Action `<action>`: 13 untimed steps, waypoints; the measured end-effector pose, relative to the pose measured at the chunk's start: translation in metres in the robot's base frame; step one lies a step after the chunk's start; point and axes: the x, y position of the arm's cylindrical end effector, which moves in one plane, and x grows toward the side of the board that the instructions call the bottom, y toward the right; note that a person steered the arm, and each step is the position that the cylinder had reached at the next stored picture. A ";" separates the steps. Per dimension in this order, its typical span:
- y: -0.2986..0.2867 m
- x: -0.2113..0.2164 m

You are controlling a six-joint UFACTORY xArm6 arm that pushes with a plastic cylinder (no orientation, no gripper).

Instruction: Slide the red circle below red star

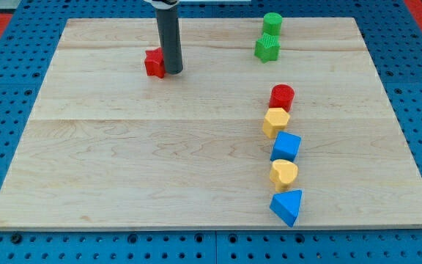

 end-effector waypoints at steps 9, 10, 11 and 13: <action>0.106 0.069; 0.052 0.066; 0.038 0.084; -0.040 0.064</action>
